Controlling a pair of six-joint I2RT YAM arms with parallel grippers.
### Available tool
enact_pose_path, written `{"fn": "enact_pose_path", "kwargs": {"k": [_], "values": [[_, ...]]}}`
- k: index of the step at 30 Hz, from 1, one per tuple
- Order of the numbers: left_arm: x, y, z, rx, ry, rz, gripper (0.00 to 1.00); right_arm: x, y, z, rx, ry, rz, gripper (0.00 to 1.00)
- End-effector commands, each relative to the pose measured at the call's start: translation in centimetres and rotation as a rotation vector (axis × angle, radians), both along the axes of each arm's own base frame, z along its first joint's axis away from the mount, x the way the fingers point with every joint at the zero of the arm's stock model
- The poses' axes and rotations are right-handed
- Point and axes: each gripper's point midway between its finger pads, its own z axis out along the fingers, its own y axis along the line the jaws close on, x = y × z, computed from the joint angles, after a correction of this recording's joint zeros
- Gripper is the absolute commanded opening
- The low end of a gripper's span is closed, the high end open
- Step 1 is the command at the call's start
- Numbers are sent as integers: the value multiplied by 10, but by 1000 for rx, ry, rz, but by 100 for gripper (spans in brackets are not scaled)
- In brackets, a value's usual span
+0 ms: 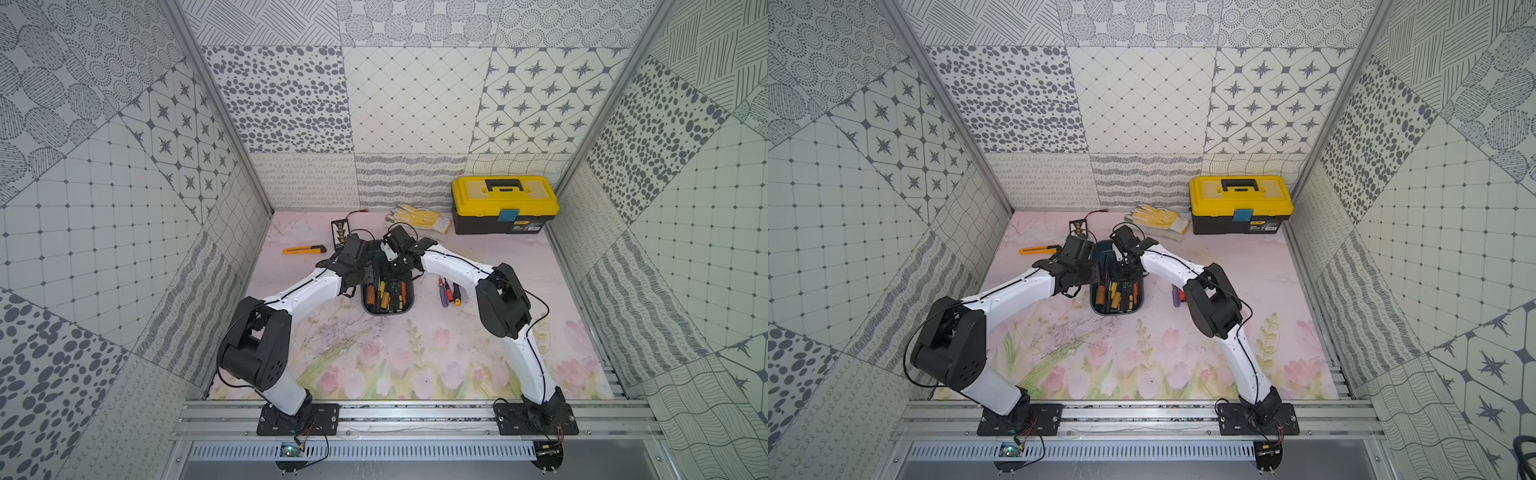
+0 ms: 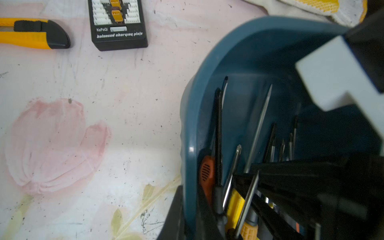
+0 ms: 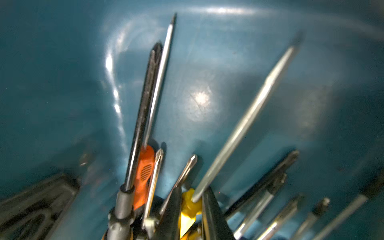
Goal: Take out the screwdriver from the storage box
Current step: Pick up the screwdriver from the storage box.
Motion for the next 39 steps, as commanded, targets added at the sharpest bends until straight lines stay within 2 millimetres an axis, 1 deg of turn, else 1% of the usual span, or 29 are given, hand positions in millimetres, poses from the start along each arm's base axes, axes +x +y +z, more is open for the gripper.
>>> {"fn": "enact_pose_path", "kwargs": {"k": [1,14,18,23,28,32,35,39], "values": [[18,-4,18,-35,-94,14,0,6,-1,33,27,-91,2,0],[19,-1,14,-30,-81,29,0,10,-9,74,81,-193,-23,0],[19,-1,14,-31,-82,30,0,12,-13,80,82,-209,-25,0],[19,-1,13,-30,-78,31,0,14,-20,93,85,-239,-28,0],[19,0,13,-25,-76,33,0,18,-38,110,74,-285,-33,0],[19,3,13,-17,-77,37,0,21,-61,118,39,-310,-31,0],[18,6,12,-8,-72,44,0,22,-80,118,-8,-318,-27,0],[18,14,13,-6,-72,62,0,20,-103,107,-81,-285,-17,0]]}}
